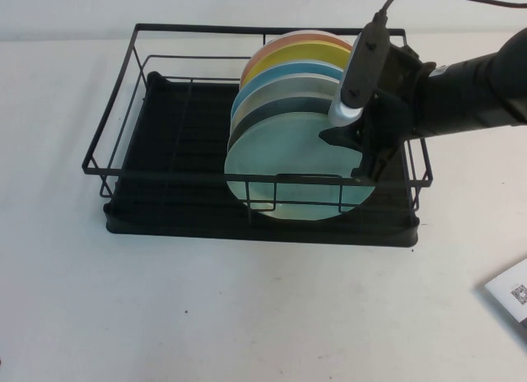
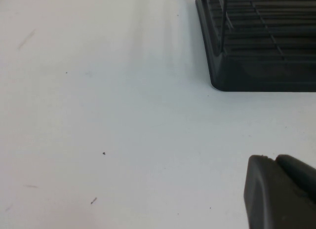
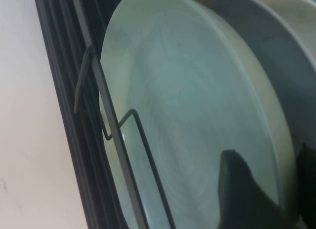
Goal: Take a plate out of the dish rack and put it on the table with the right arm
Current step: Grasp the plate from the shelf, then place the plate from the table
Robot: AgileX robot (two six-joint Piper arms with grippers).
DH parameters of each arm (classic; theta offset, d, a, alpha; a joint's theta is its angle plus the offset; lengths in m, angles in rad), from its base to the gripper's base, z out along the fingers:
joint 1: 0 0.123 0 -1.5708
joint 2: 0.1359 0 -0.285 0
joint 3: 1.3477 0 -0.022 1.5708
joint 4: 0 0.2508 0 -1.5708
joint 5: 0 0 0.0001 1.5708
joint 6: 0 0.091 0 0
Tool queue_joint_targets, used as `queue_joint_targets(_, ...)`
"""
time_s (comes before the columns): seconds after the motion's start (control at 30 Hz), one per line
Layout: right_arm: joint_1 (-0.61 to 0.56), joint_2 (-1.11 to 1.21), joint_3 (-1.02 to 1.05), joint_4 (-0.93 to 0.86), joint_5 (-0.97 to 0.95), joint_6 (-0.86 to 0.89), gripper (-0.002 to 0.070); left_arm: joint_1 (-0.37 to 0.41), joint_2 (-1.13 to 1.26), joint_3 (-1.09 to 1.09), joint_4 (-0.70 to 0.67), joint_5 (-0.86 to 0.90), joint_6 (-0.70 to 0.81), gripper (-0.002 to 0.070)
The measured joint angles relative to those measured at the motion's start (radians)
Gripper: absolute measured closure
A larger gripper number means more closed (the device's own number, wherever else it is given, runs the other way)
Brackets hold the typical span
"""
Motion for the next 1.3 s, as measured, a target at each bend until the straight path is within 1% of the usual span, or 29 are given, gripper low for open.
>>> queue_joint_targets(0.2, 0.000, 0.002, 0.000, 0.000, -0.006, 0.000, 0.0469, 0.000, 0.000, 0.000, 0.000, 0.000, 0.000, 0.0680)
queue_joint_targets(0.3, 0.000, 0.002, 0.000, 0.000, -0.015, 0.000, 0.0524, 0.000, 0.000, 0.000, 0.000, 0.000, 0.000, 0.0680)
queue_joint_targets(0.37, 0.000, 0.002, 0.000, -0.004, -0.030, -0.004, 0.0575, 0.000, 0.000, 0.000, 0.000, 0.000, 0.000, 0.0680)
queue_joint_targets(0.47, 0.000, 0.006, 0.000, -0.013, -0.059, -0.010, 0.0608, 0.000, 0.000, 0.000, 0.000, 0.000, 0.000, 0.0680)
queue_joint_targets(0.7, 0.000, 0.000, 0.000, -0.014, -0.072, -0.012, 0.0614, 0.000, 0.000, 0.000, 0.000, 0.000, 0.000, 0.0678)
queue_joint_targets(0.97, 0.001, -0.088, -0.020, -0.016, -0.080, -0.012, 0.0629, 0.000, 0.000, 0.000, 0.000, 0.000, 0.000, 0.0678)
queue_joint_targets(1.3, 0.001, -0.237, -0.047, -0.014, 0.012, 0.021, 0.0650, 0.000, 0.000, 0.000, 0.000, 0.000, 0.000, 0.0678)
